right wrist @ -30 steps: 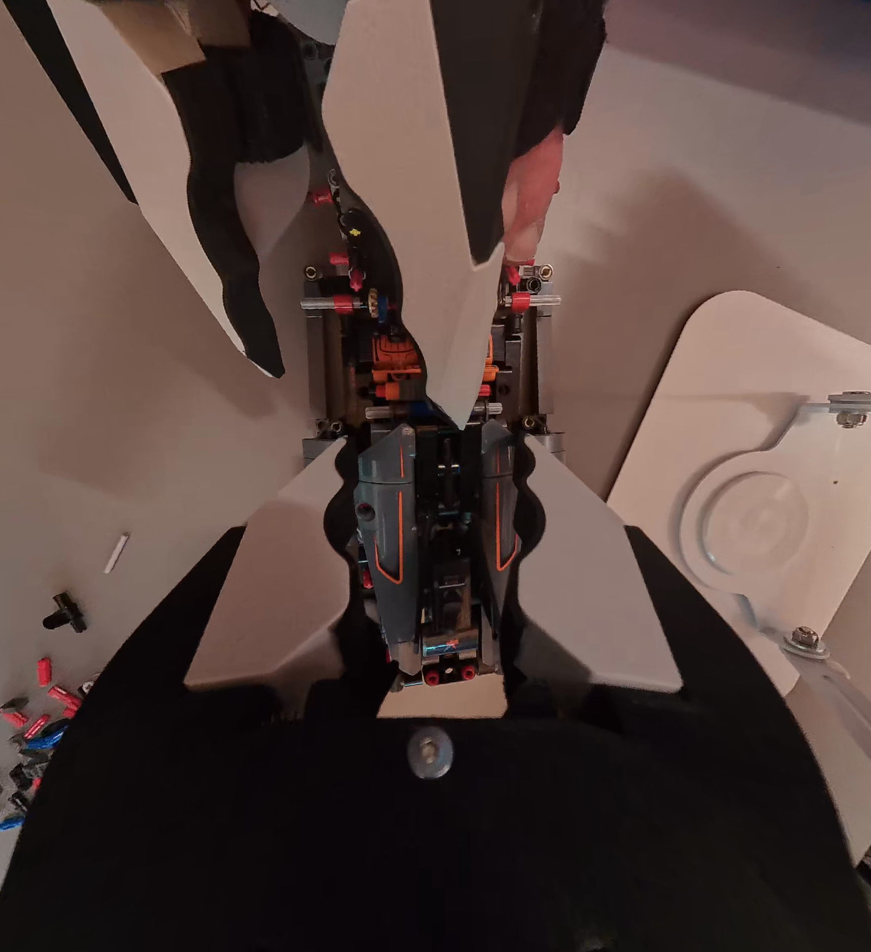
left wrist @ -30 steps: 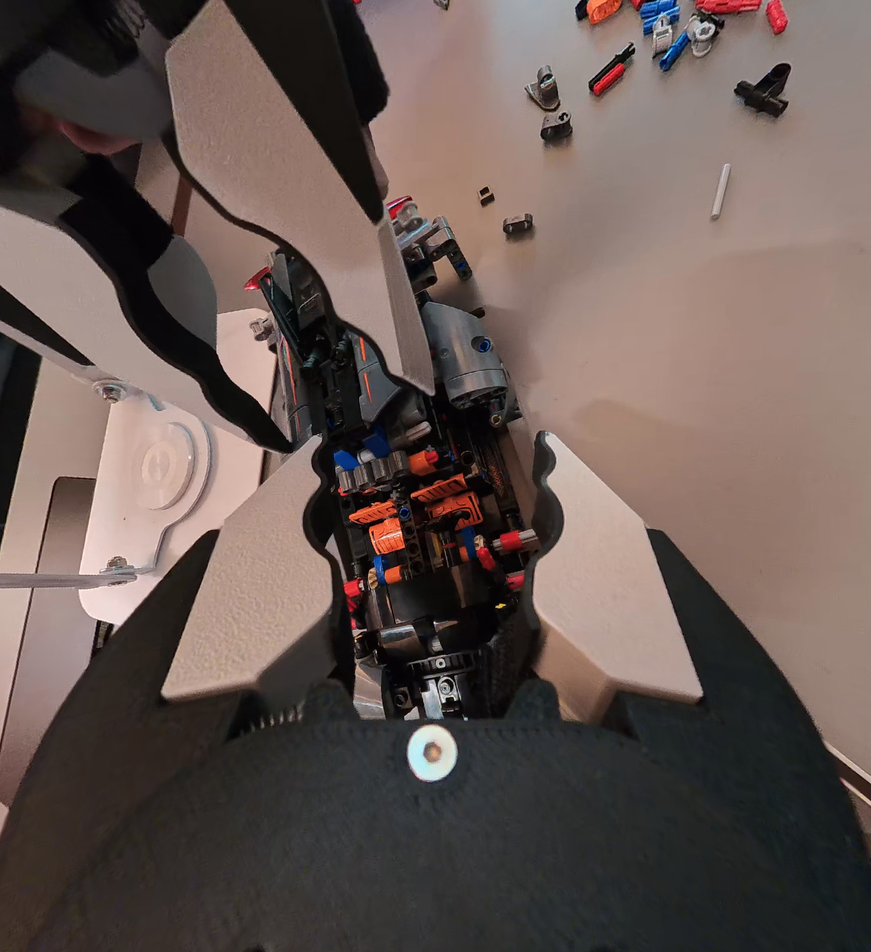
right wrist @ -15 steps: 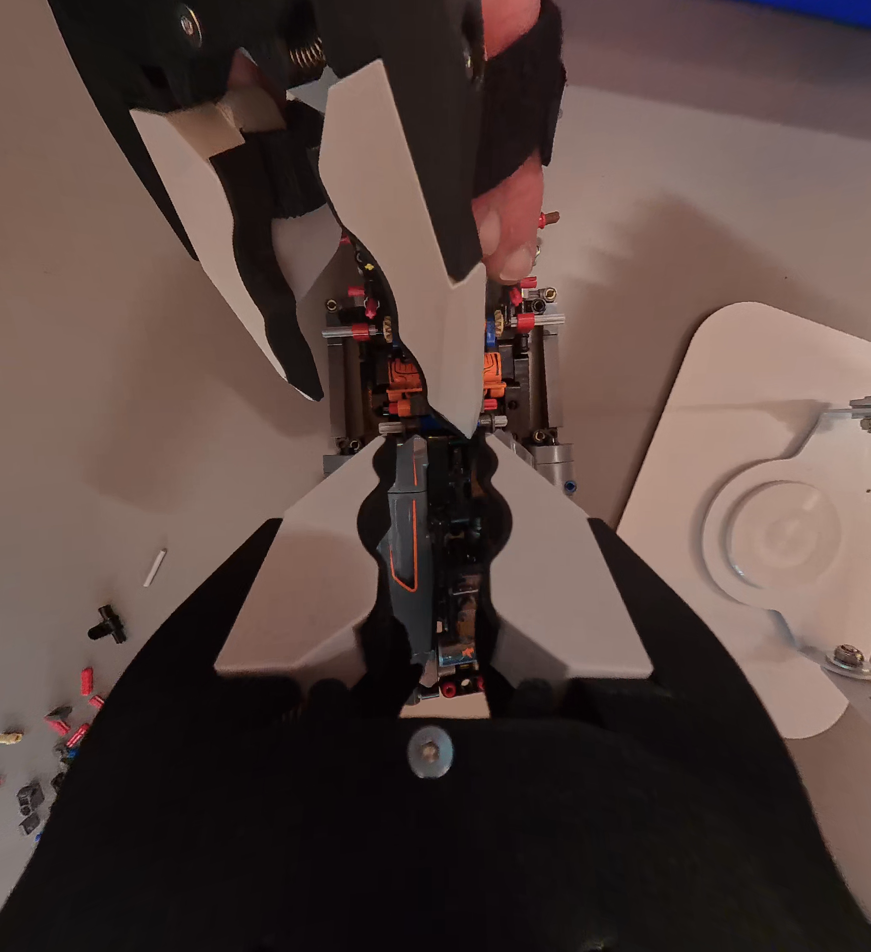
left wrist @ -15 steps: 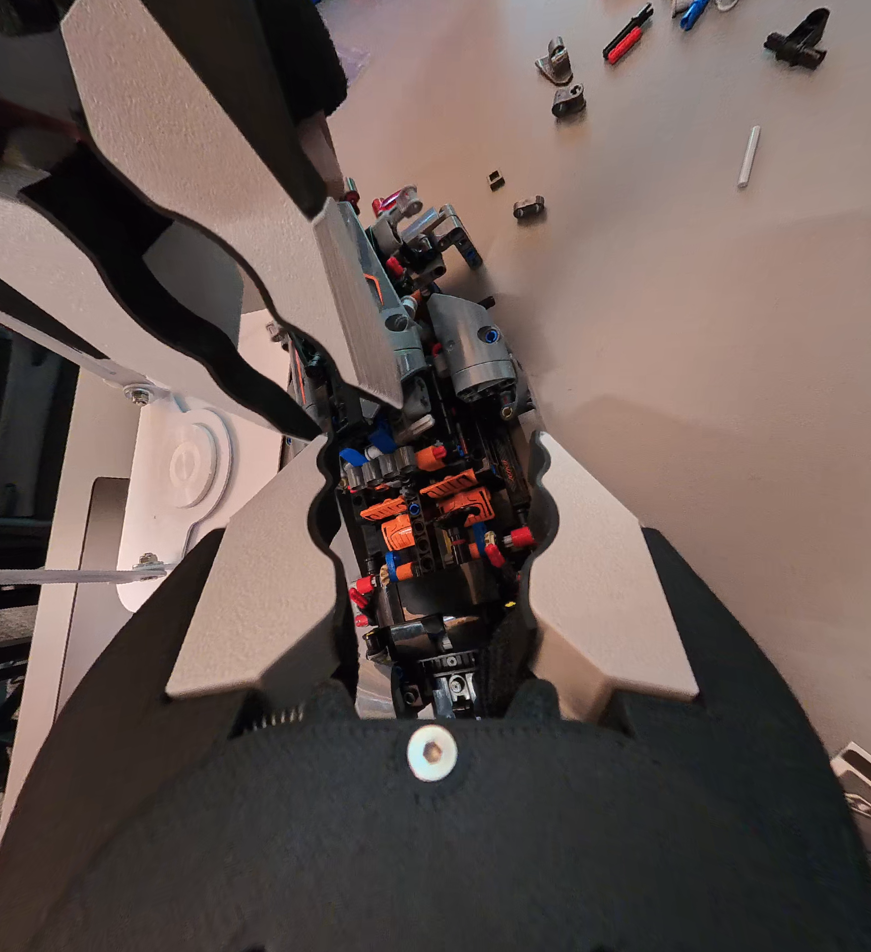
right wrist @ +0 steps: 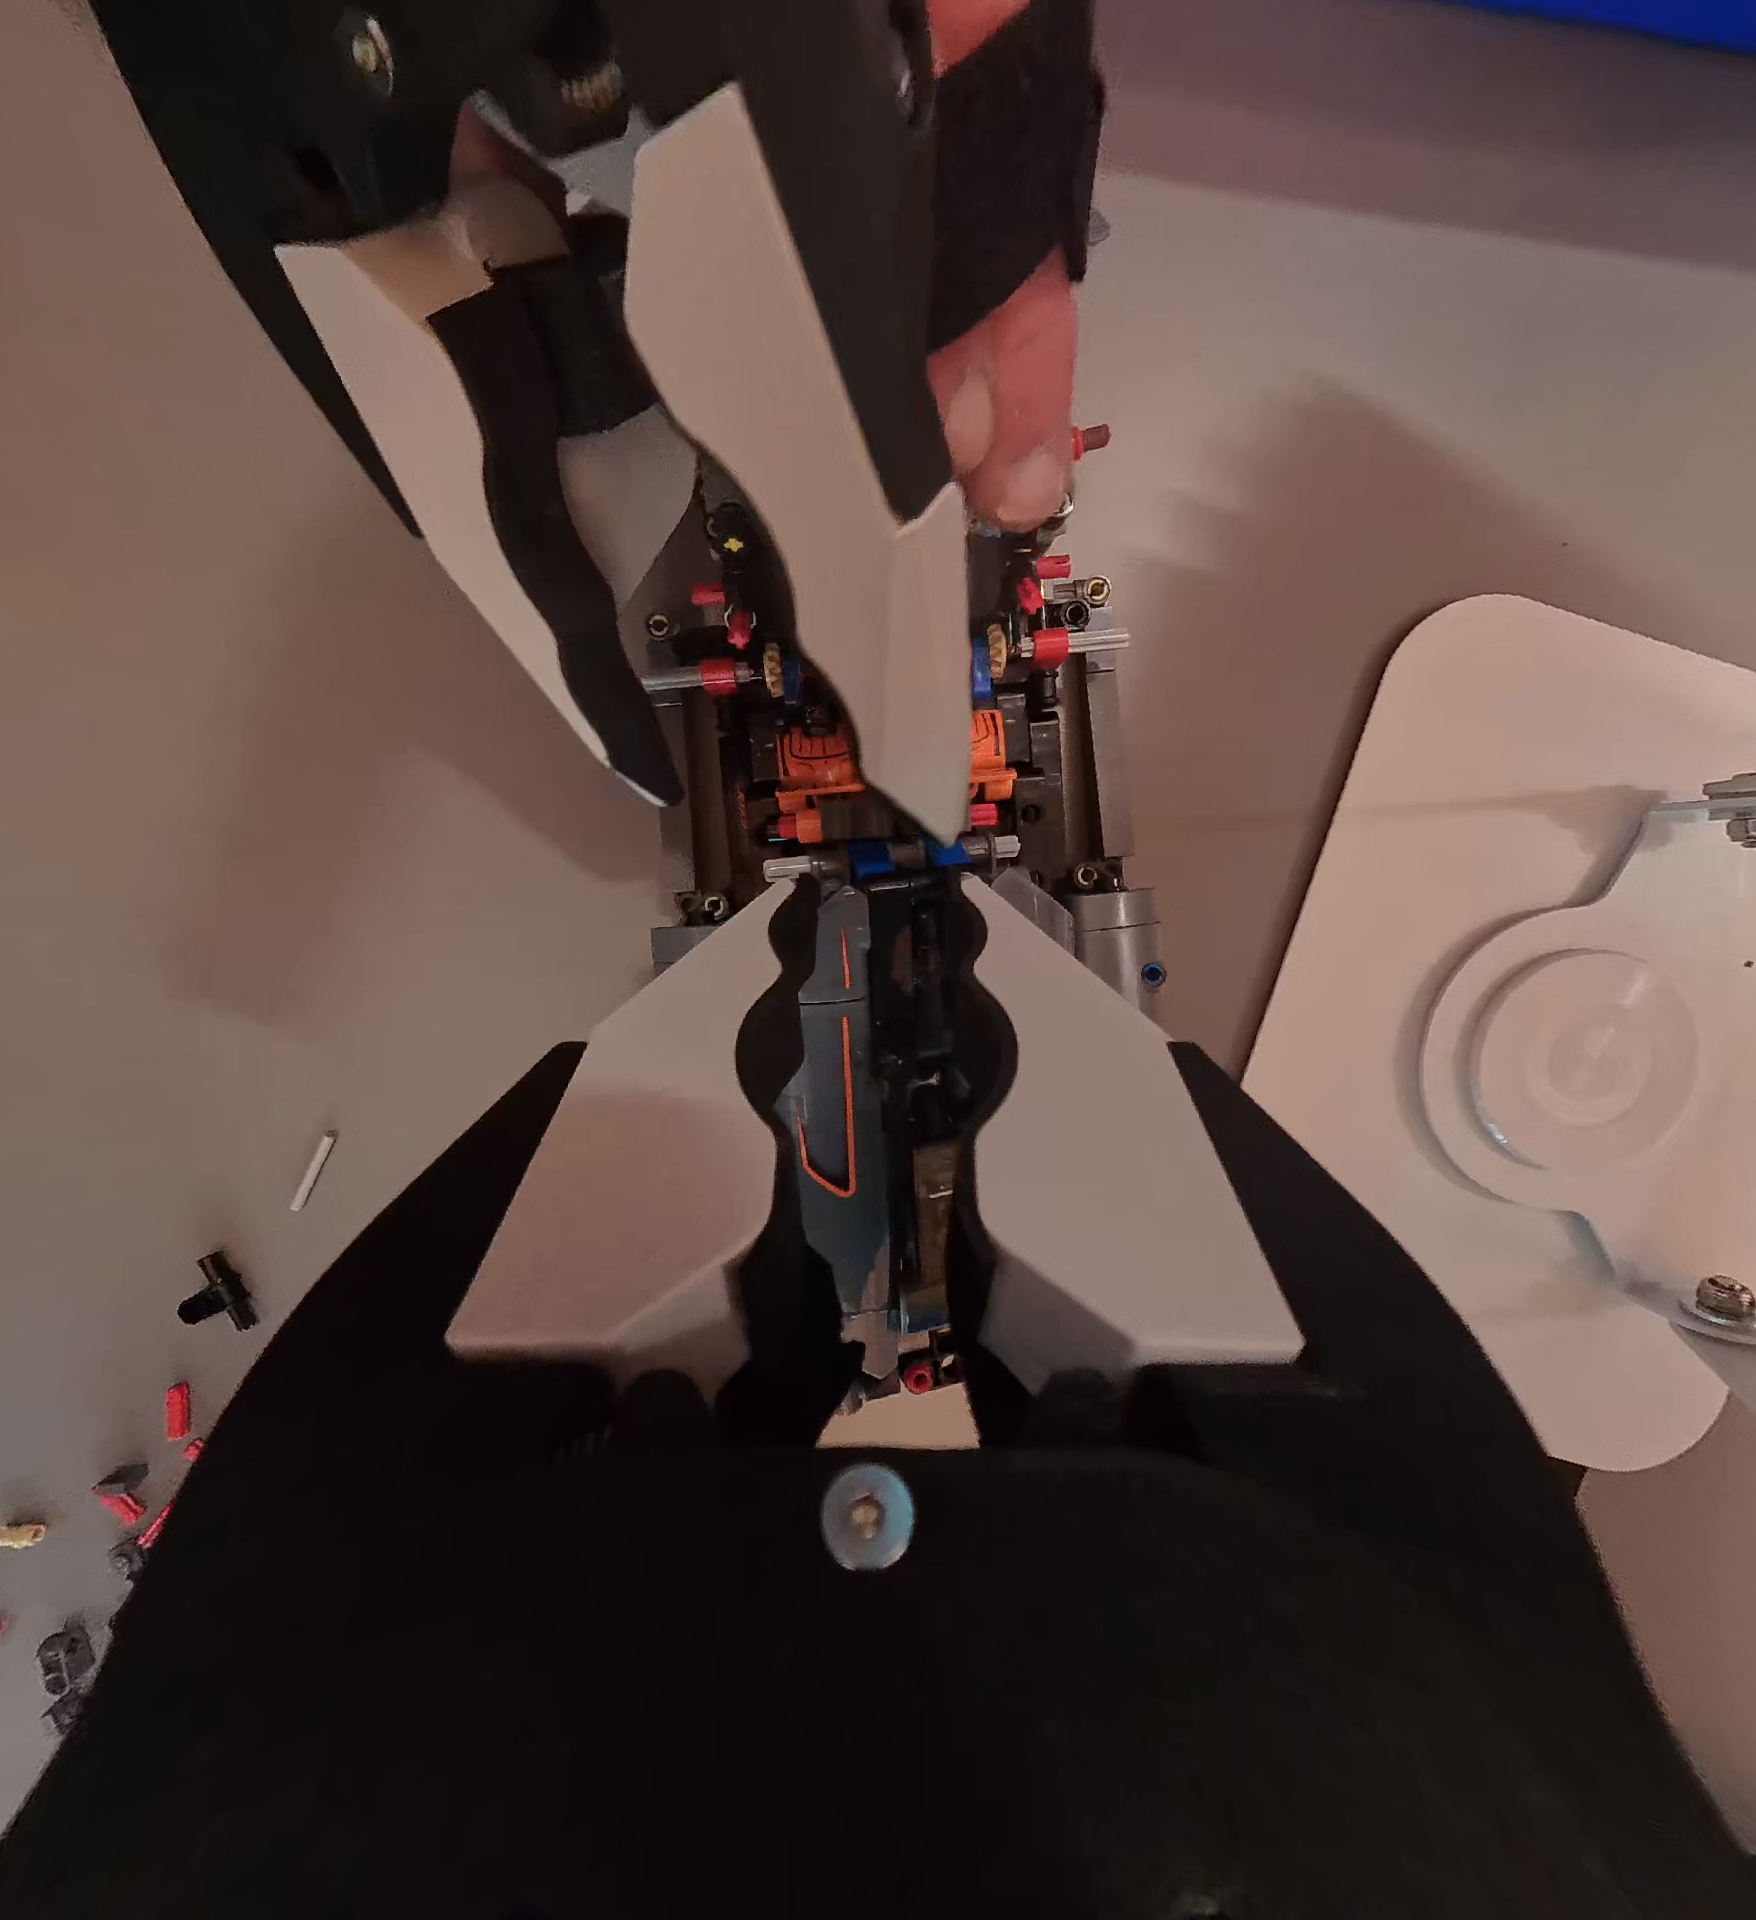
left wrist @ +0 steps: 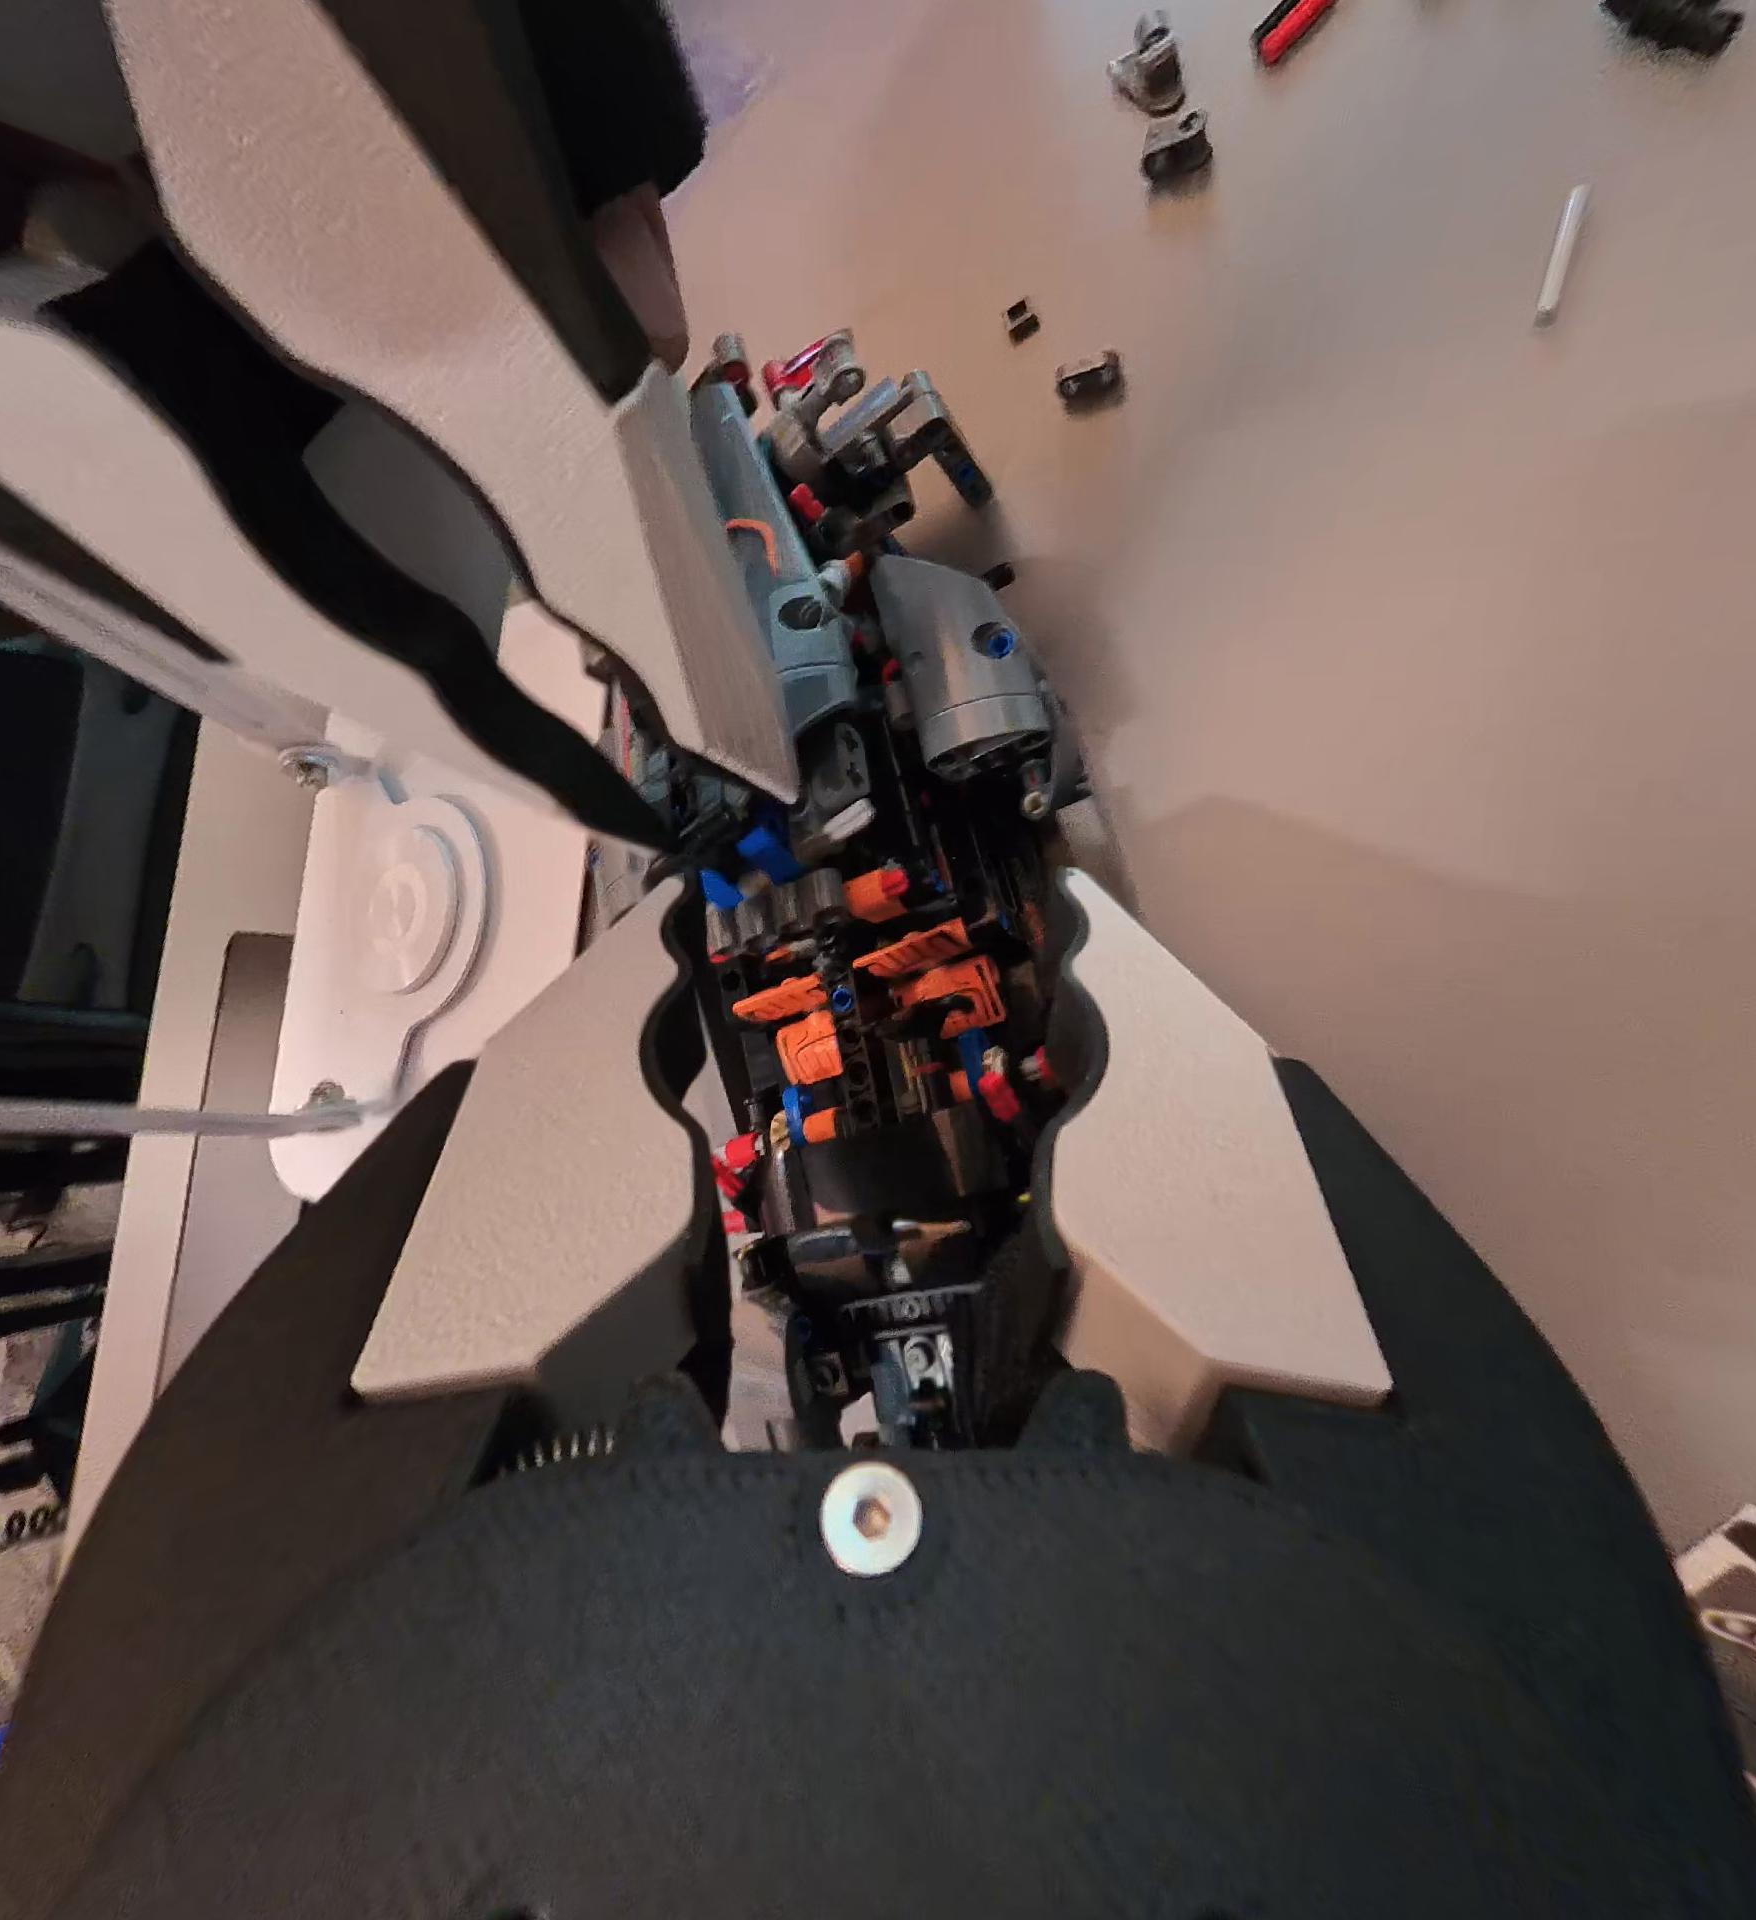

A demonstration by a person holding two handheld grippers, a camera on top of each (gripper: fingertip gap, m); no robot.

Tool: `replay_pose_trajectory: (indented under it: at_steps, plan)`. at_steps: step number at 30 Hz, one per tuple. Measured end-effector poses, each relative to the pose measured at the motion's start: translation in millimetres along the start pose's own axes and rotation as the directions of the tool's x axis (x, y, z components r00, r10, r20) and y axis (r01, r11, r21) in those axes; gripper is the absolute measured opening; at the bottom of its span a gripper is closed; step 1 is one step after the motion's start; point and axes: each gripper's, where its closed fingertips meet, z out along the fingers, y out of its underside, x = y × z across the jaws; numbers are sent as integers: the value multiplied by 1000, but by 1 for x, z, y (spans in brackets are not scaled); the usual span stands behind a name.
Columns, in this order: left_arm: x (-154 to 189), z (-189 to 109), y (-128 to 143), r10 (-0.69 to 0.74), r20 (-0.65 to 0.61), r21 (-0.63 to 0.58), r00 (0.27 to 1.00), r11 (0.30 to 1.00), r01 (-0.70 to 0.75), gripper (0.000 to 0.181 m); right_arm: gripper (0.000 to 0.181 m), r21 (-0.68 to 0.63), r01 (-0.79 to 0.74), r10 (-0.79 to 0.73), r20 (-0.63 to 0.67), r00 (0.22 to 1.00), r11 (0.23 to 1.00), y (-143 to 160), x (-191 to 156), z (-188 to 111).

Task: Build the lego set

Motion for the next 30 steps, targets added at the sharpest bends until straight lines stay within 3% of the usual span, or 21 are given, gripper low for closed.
replay_pose_trajectory:
  at_steps: [3,8,12,19,27,30]
  plan:
    - [-7,-8,4,-91,16,25,996,996,91,64,22,8,6,-6,-5,1000,1000,0,0,-1]
    - [-13,-8,14,-291,9,19,957,957,291,71,47,22,17,-17,-11,1000,1000,-5,4,-4]
    - [-11,1,17,-382,-26,3,924,924,382,69,46,-60,84,-84,-5,996,995,-4,2,5]
    - [-5,11,18,-412,-80,-28,908,911,411,54,42,-162,96,-93,27,995,982,2,-1,17]
    - [-6,11,16,-405,-87,-25,910,914,404,52,41,-176,65,-59,43,997,982,2,1,13]
    - [-5,12,16,-399,-90,-33,912,917,398,50,49,-208,59,-52,38,998,976,2,5,10]
